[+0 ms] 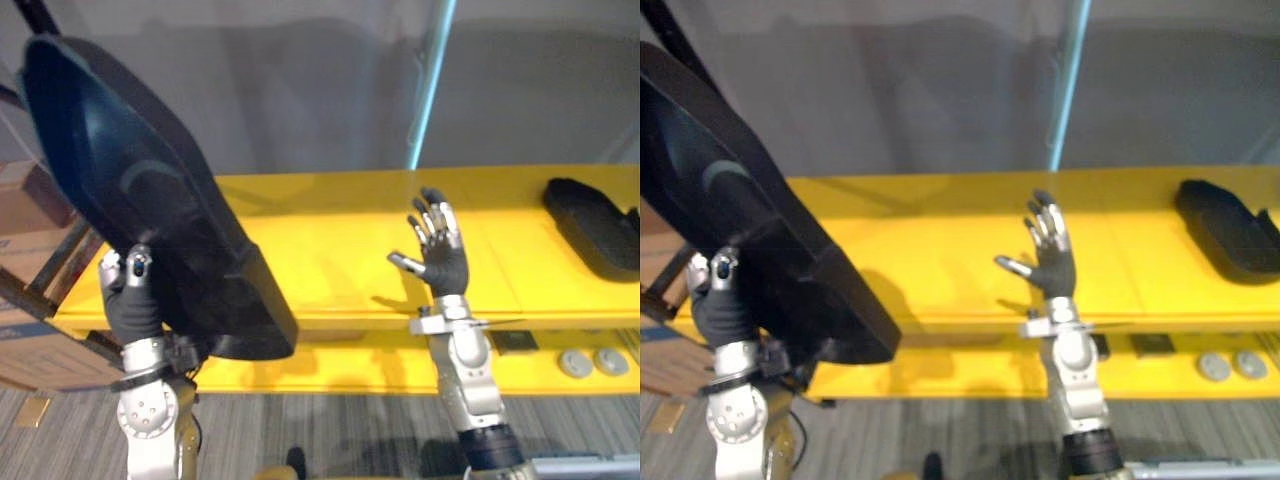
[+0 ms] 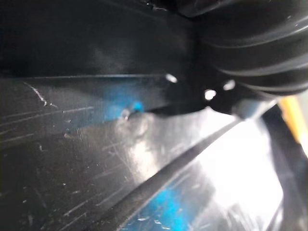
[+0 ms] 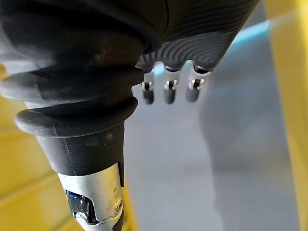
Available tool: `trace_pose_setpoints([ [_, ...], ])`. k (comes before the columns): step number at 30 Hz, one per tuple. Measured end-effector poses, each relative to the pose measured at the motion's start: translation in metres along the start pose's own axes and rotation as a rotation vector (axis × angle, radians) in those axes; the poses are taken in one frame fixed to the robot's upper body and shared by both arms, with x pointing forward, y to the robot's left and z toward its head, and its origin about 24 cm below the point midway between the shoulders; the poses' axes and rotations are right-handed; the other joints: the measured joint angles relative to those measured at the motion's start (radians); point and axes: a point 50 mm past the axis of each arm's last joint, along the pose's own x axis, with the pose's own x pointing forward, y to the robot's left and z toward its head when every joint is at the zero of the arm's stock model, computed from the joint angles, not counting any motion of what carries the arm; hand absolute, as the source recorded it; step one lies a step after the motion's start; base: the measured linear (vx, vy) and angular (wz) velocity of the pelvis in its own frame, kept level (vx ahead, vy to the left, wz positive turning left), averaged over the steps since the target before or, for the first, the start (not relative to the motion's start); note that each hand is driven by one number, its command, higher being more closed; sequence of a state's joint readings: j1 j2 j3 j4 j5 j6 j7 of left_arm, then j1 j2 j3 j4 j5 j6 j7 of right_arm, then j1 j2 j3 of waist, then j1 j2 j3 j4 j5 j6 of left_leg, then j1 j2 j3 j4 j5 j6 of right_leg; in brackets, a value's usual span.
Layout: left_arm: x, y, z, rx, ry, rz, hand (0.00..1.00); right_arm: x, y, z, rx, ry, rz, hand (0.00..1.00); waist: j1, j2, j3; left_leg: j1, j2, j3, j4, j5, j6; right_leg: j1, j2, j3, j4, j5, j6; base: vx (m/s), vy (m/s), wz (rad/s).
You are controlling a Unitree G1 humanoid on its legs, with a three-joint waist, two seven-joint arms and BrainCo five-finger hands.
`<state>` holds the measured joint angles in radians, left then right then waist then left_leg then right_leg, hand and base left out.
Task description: Walk over and take plastic housings, then place them on the shelf
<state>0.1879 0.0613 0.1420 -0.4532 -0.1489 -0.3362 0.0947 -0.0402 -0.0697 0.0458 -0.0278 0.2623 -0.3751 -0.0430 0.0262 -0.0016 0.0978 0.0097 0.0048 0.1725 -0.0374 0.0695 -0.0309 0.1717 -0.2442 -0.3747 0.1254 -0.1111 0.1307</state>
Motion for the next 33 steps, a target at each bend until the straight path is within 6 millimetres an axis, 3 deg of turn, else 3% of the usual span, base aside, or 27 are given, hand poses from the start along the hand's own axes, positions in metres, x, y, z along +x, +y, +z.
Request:
trace_pose_setpoints([
  [6, 0.006, -0.007, 0.002, -0.010, -0.019, -0.093, 1.00, -0.010, -0.010, -0.004, -0.036, 0.027, -0.096, 0.00, -0.037, -0.003, -0.001, 0.006, 0.001, 0.036, -0.049, 0.017, 0.001, -0.031, 0.003, 0.037, -0.018, 0.008, 0.001, -0.01, 0.021, -0.20],
  [14, 0.019, -0.016, 0.006, -0.019, -0.057, -0.143, 1.00, -0.013, -0.026, 0.007, -0.070, -0.012, -0.170, 0.00, -0.056, 0.001, -0.001, 0.006, 0.014, 0.059, -0.050, 0.027, -0.009, -0.039, 0.022, 0.060, -0.039, 0.010, 0.003, -0.01, -0.003, -0.09],
  [22, 0.026, -0.022, -0.019, 0.031, 0.083, -0.159, 1.00, -0.013, -0.026, 0.008, -0.072, 0.001, -0.170, 0.00, -0.073, 0.005, -0.002, 0.006, 0.027, 0.089, -0.050, 0.033, -0.009, -0.054, 0.034, 0.098, -0.053, 0.031, 0.002, -0.02, 0.012, -0.12],
  [26, 0.050, -0.024, -0.044, 0.068, 0.175, -0.160, 1.00, -0.016, -0.020, 0.013, -0.063, -0.007, -0.112, 0.00, -0.092, 0.013, 0.003, 0.008, 0.034, 0.117, -0.050, 0.037, -0.009, -0.071, 0.038, 0.130, -0.052, 0.039, 0.002, -0.05, 0.035, -0.21],
  [28, 0.072, -0.018, -0.062, 0.134, 0.235, -0.133, 1.00, -0.024, -0.018, 0.011, -0.046, 0.025, -0.073, 0.00, -0.107, 0.017, 0.005, 0.014, 0.040, 0.143, -0.050, 0.037, -0.009, -0.087, 0.042, 0.156, -0.052, 0.040, -0.001, -0.06, 0.029, -0.36],
  [30, 0.098, -0.005, -0.078, 0.196, 0.309, -0.047, 1.00, -0.038, -0.016, 0.006, 0.000, 0.088, -0.027, 0.00, -0.151, 0.023, 0.008, 0.016, 0.048, 0.182, -0.051, 0.036, -0.009, -0.110, 0.047, 0.197, -0.055, 0.046, -0.008, -0.05, 0.030, -0.52],
  [33, 0.122, 0.001, -0.086, 0.198, 0.362, 0.009, 1.00, -0.056, -0.018, -0.005, 0.018, 0.194, 0.007, 0.00, -0.194, 0.025, 0.010, 0.016, 0.055, 0.224, -0.051, 0.036, -0.010, -0.136, 0.054, 0.243, -0.061, 0.061, -0.008, -0.02, 0.031, -0.44],
])
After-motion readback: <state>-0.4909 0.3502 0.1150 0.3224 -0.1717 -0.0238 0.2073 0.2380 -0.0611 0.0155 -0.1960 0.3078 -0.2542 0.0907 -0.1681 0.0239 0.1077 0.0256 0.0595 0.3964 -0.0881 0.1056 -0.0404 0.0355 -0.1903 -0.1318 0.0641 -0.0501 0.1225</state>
